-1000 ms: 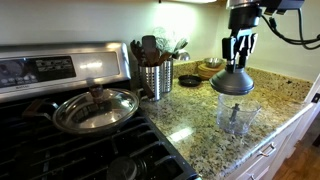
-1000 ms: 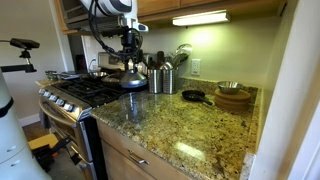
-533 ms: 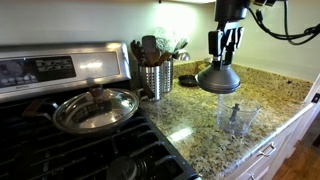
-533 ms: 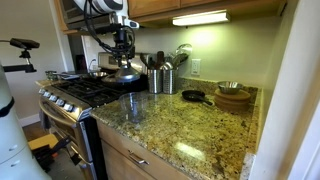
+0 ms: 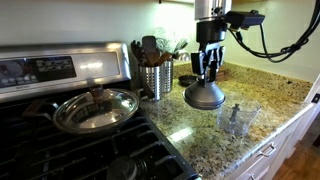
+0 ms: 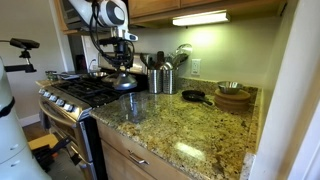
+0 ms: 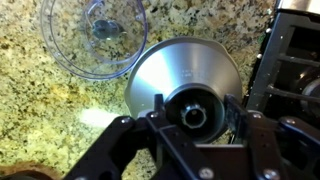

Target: Take the cap off of the clear container then remove the object inside the container

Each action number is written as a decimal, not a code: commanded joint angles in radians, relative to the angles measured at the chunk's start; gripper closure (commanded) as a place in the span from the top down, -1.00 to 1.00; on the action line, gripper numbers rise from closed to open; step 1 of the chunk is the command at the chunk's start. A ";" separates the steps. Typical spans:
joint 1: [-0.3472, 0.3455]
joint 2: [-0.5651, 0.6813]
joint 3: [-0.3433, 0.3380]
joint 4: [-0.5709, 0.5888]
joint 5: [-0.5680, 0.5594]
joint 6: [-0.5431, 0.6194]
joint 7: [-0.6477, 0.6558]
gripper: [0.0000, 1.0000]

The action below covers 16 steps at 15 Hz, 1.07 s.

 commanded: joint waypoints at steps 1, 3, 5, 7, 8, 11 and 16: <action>0.026 0.102 -0.009 0.064 -0.019 0.025 0.036 -0.29; 0.038 0.148 -0.012 0.090 -0.023 0.038 0.036 -0.29; 0.048 0.186 -0.017 0.111 -0.026 0.049 0.036 -0.29; 0.055 0.223 -0.024 0.131 -0.023 0.052 0.030 -0.29; 0.057 0.235 -0.027 0.135 -0.021 0.052 0.029 -0.29; 0.058 0.267 -0.036 0.141 -0.014 0.067 0.026 -0.29; 0.053 0.305 -0.053 0.124 0.000 0.130 0.021 -0.29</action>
